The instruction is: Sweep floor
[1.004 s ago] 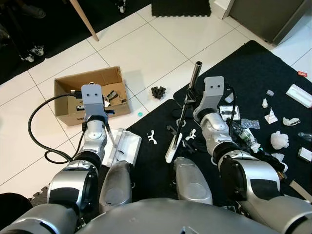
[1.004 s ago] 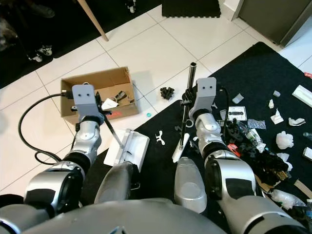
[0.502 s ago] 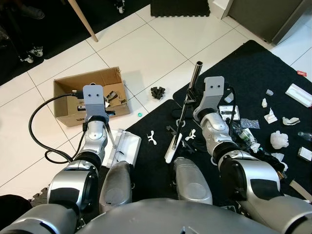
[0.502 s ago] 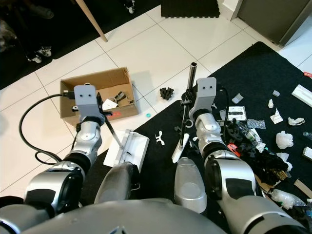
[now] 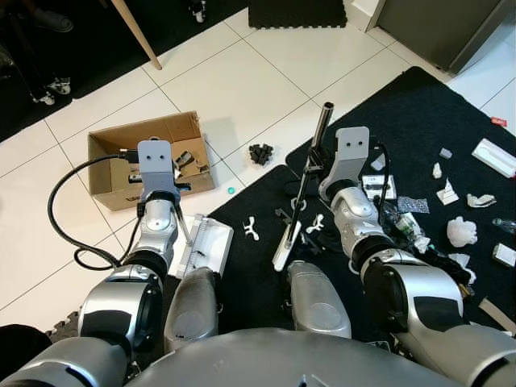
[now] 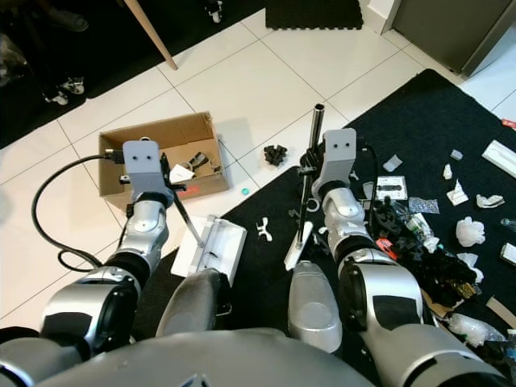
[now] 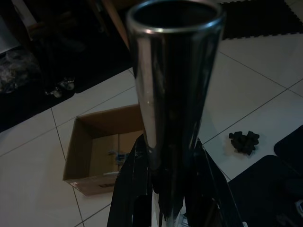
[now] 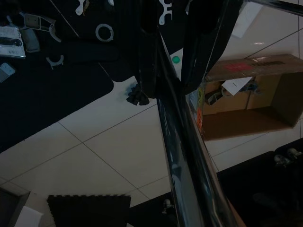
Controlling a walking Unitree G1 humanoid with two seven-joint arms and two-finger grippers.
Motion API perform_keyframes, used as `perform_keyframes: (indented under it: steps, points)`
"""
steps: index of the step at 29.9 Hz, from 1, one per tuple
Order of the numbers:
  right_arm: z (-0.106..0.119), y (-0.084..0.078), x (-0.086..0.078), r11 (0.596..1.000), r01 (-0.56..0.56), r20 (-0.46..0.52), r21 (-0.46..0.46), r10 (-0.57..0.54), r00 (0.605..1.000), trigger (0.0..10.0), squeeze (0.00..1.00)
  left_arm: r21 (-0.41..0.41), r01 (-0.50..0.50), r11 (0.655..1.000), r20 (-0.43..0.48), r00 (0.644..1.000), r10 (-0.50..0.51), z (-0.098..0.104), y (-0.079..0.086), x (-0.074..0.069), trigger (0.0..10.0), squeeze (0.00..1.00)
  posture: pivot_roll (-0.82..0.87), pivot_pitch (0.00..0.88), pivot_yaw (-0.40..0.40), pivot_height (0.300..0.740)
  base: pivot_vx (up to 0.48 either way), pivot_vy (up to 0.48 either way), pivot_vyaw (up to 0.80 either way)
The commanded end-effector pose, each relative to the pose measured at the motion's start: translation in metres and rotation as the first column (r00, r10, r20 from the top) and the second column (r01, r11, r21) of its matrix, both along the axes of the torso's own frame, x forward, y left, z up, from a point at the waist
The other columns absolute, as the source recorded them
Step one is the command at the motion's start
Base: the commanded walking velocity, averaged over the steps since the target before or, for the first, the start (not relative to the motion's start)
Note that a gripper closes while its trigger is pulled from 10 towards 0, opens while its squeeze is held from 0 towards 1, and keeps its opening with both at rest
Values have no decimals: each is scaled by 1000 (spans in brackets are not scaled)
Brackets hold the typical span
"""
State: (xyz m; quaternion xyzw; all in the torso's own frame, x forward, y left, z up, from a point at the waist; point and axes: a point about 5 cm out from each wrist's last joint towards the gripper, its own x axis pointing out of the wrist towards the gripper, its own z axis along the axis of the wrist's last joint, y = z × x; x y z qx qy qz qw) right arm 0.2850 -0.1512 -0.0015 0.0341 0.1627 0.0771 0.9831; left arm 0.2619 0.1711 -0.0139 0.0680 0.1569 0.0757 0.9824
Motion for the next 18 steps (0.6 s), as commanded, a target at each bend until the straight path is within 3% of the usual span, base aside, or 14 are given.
perform_keyframes:
  steps: [1, 18]
  points:
    - [-6, 0, -5, 1000, -2, -29, -12, 2, 1000, 10000, 0, 59, 6, 998, -152, 988, 3, -21, 14, -21, 10000, 0, -28, 0, 34, 740, 0, 0, 0]
    - [-6, 0, -6, 1000, -4, -31, -15, 3, 1000, 10000, 0, 61, 7, 998, -156, 988, 3, -22, 14, -22, 10000, 0, -32, 0, 35, 740, 0, 0, 0]
